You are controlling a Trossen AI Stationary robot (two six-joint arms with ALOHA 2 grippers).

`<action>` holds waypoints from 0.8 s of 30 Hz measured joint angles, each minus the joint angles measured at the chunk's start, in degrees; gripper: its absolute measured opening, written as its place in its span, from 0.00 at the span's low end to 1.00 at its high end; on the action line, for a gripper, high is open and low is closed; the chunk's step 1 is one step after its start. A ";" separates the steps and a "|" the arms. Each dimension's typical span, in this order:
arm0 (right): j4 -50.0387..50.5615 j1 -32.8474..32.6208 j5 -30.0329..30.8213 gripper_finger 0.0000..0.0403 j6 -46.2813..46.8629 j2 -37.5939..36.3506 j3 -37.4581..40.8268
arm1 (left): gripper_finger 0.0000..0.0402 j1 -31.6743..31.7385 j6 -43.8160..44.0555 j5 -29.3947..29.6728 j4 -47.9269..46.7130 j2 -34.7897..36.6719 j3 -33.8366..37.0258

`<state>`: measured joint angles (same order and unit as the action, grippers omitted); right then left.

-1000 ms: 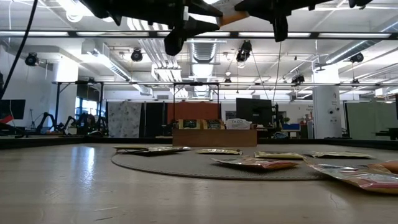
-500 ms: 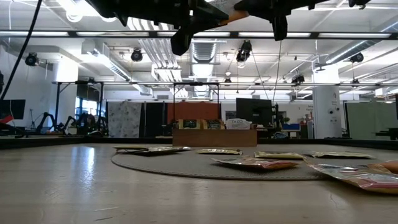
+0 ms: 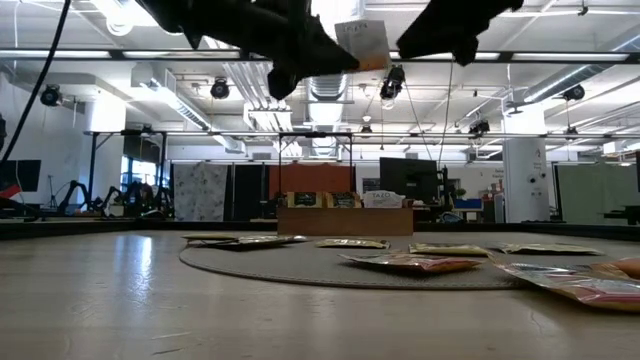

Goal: Pick & Place Tea
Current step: Put the top white tea bag into the right compartment of the wooden organizer

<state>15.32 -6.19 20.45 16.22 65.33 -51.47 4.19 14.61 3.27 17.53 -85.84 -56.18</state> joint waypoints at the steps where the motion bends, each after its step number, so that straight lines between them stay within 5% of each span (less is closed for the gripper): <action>1: 5.43 0.70 -0.54 0.27 -0.08 0.38 -2.88 | 0.01 0.16 -1.37 0.39 -0.37 -0.41 0.03; 8: 32.41 9.96 -12.56 0.32 -6.82 8.55 -22.24 | 0.01 1.22 -10.93 0.74 -0.61 -6.05 -1.36; 12: 36.51 14.11 -18.99 0.29 -13.69 13.72 -29.64 | 0.01 1.78 -14.85 0.78 -0.62 -9.34 -3.81; 24: 46.75 18.22 -23.06 0.22 -23.08 26.41 -41.42 | 0.01 5.54 -19.53 -2.00 -0.48 -12.97 -8.20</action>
<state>62.07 12.04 -2.61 -6.86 91.74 -92.89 9.73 -4.92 1.27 17.06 -98.81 -64.38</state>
